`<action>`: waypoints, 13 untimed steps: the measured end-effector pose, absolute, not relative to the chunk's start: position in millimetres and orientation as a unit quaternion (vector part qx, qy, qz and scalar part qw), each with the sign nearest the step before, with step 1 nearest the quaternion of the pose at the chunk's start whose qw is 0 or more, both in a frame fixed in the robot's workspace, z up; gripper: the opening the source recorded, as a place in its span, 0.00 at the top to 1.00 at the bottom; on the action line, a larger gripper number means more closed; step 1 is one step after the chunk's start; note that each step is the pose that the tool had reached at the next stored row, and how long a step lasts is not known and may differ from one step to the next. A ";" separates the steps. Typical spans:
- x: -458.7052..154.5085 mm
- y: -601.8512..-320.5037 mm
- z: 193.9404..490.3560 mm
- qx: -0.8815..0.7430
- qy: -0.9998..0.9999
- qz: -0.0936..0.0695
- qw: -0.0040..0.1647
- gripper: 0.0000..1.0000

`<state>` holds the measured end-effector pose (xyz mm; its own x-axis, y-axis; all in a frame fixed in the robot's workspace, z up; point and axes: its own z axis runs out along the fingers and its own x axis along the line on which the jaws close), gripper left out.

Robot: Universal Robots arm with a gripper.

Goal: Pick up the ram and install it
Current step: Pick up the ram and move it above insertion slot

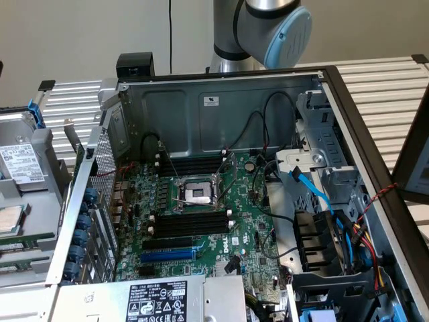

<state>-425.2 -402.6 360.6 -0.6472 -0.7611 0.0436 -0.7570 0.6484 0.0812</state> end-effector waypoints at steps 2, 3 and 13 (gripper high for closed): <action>-425.2 -402.6 360.4 0.435 -0.899 -0.027 0.037 0.89; -425.2 -402.6 360.3 0.443 -0.895 -0.027 0.038 0.89; -425.2 -402.5 358.3 0.523 -0.851 -0.023 0.040 0.89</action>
<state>-425.2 -402.5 358.3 -0.4508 -0.8916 0.0437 -0.8878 0.4529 0.0813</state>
